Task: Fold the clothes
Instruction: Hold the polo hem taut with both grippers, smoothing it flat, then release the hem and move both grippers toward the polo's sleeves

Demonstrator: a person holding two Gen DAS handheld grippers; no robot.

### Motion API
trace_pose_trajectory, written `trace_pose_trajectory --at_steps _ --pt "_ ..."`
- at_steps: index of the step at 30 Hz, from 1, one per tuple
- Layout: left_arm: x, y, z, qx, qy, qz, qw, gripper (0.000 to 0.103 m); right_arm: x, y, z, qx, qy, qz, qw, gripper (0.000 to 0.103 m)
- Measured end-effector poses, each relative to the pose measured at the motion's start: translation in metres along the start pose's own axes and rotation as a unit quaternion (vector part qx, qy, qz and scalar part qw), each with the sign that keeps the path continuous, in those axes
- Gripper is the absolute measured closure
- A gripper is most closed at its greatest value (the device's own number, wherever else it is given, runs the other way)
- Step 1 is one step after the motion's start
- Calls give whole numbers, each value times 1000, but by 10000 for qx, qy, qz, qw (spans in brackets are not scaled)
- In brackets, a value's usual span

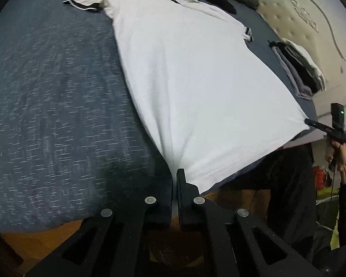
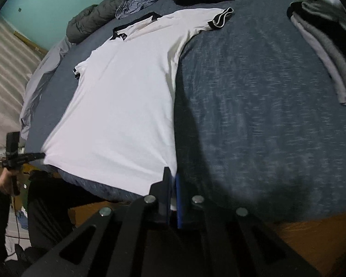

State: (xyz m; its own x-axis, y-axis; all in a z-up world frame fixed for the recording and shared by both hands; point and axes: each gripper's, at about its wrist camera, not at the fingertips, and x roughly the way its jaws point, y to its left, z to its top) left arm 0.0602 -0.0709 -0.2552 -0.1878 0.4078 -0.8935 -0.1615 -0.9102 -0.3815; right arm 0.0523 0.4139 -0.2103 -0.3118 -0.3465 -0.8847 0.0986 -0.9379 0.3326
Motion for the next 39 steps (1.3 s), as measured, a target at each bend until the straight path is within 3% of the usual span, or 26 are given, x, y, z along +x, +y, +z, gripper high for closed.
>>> trace_pose_trajectory --at_steps 6,17,22,27,32,33,39 --pt "17 11 -3 -27 238 280 9993 100 42 -18 -19 337 463 -156 9982 100" --pt "8 48 -10 -629 162 10 9979 99 54 -17 -16 403 427 -39 9983 100" --pt "8 63 2 -1016 -105 -10 9948 79 52 -18 -15 416 390 -19 9984 100" --pt "32 57 13 -910 23 203 9956 79 46 -17 -15 395 347 -34 9986 100" --pt "49 50 18 -838 139 120 9963 83 40 -16 -13 355 315 -41 9989 100" --pt "48 48 18 -763 148 161 9968 99 39 -17 -13 346 311 -45 9989 100" --pt "9 51 15 -553 -160 529 9969 101 32 -16 -10 335 247 -33 9991 100"
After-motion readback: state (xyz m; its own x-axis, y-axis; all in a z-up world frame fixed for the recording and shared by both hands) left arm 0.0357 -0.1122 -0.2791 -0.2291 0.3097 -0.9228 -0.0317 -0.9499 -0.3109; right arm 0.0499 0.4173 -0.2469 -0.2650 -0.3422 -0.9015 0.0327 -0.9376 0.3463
